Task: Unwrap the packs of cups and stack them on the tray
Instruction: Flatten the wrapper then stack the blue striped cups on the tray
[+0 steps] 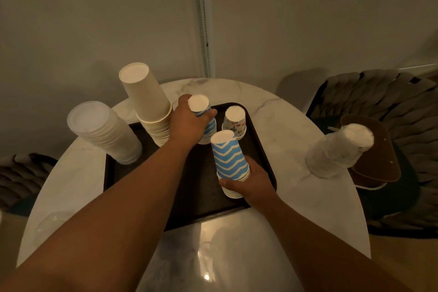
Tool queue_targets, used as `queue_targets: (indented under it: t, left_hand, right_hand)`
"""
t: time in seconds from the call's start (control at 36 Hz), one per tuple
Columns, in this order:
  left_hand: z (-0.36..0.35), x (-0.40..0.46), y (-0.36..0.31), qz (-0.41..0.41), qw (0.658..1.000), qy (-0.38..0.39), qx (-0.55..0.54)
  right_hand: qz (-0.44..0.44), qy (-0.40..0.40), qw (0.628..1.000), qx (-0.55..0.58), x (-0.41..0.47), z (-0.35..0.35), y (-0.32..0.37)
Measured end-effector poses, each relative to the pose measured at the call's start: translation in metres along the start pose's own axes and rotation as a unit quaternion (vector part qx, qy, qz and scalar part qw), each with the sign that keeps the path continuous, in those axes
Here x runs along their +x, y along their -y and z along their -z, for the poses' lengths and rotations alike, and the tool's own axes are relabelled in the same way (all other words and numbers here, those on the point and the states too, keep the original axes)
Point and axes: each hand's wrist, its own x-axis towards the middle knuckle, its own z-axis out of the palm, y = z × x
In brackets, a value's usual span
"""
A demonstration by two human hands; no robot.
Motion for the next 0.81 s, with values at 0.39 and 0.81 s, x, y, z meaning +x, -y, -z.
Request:
queue_targets:
  t: [0.39,0.81]
  left_hand:
    - [0.005,-0.107,0.004,0.116,0.948,0.14,-0.262]
    - [0.003,-0.106,-0.016,0.155,0.877,0.164,-0.424]
  right_hand:
    - [0.025,0.029,0.999,0.029,-0.012,0.0,0.024]
    - [-0.033,0.013,0.894,0.446,-0.037,-0.023,0.075]
